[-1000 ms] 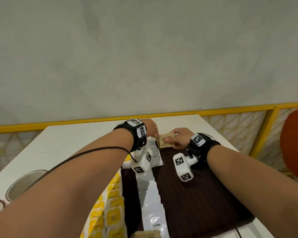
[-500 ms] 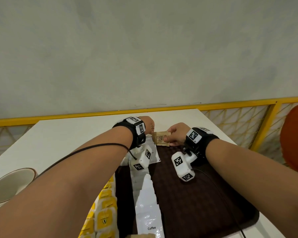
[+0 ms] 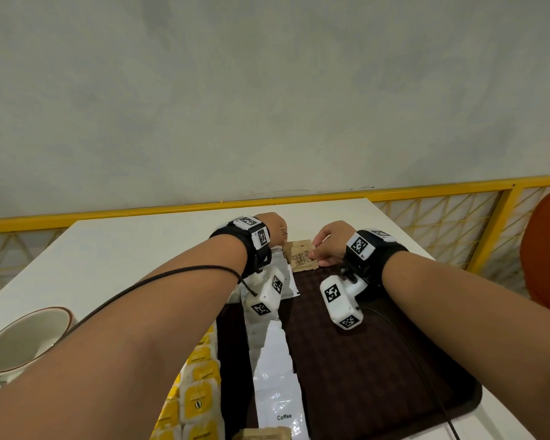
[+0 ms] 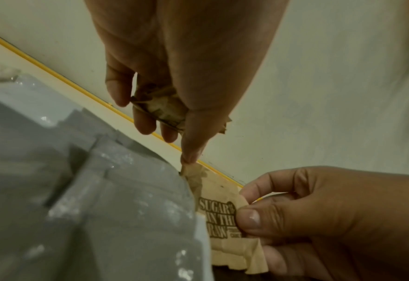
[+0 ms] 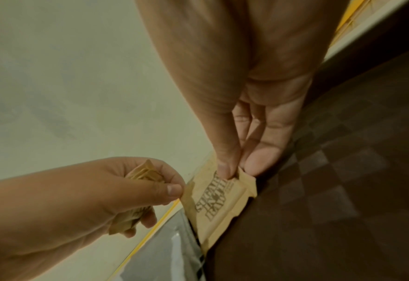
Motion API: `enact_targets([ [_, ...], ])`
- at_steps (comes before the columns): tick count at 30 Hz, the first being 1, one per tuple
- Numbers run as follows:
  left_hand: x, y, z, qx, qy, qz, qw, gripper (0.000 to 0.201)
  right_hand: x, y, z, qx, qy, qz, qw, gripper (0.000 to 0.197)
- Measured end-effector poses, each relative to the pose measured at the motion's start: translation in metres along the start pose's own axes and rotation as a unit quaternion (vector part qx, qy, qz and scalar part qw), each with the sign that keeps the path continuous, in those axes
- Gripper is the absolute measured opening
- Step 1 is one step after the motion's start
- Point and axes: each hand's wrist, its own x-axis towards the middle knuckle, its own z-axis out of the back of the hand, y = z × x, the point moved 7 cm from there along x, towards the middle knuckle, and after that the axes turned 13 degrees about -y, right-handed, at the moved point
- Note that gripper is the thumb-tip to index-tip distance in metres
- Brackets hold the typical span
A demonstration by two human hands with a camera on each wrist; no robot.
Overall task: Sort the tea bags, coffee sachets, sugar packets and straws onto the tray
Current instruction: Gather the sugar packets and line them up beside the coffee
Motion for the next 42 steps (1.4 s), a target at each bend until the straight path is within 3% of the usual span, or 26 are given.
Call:
enact_targets([
  [10,-0.003,-0.002,0.005,-0.031,-0.002,0.004,1.000,0.018,-0.003,0.001,0.002,0.006,-0.005,-0.010,1.000,0.025],
  [14,-0.019,0.000,0.034,-0.104,-0.023,0.007,0.994,0.016,-0.021,0.026,0.021,-0.073,-0.044,0.060,0.995,0.032],
  [17,-0.050,0.007,0.062,-0.197,-0.058,0.037,0.978,0.016,-0.075,0.056,0.015,-0.043,0.023,0.137,0.989,0.022],
  [19,-0.076,0.016,0.073,-0.281,-0.064,0.066,0.955,0.012,-0.130,0.068,-0.005,-0.069,0.135,0.201,0.968,0.012],
  [22,-0.118,0.021,0.081,-0.342,-0.059,0.078,0.935,0.012,-0.213,0.064,-0.033,-0.178,0.267,0.281,0.904,0.018],
  [25,-0.154,0.016,0.085,-0.341,-0.046,0.062,0.937,0.012,-0.264,0.051,-0.050,-0.274,0.266,0.367,0.848,0.039],
  [27,-0.173,0.012,0.085,-0.327,-0.038,0.050,0.943,0.013,-0.280,0.042,-0.059,-0.314,0.254,0.389,0.828,0.049],
  [30,-0.192,0.008,0.087,-0.312,-0.036,0.035,0.949,0.013,-0.289,0.036,-0.063,-0.329,0.242,0.381,0.830,0.048],
  [35,-0.205,0.007,0.091,-0.313,-0.040,0.034,0.948,0.012,-0.293,0.039,-0.060,-0.312,0.217,0.398,0.835,0.018],
  [38,-0.206,0.007,0.095,-0.316,-0.040,0.036,0.947,0.012,-0.291,0.050,-0.053,-0.300,0.185,0.407,0.843,0.015],
  [42,-0.204,0.011,0.100,-0.350,-0.050,0.055,0.934,0.013,-0.272,0.078,-0.018,-0.225,0.141,0.377,0.887,0.010],
])
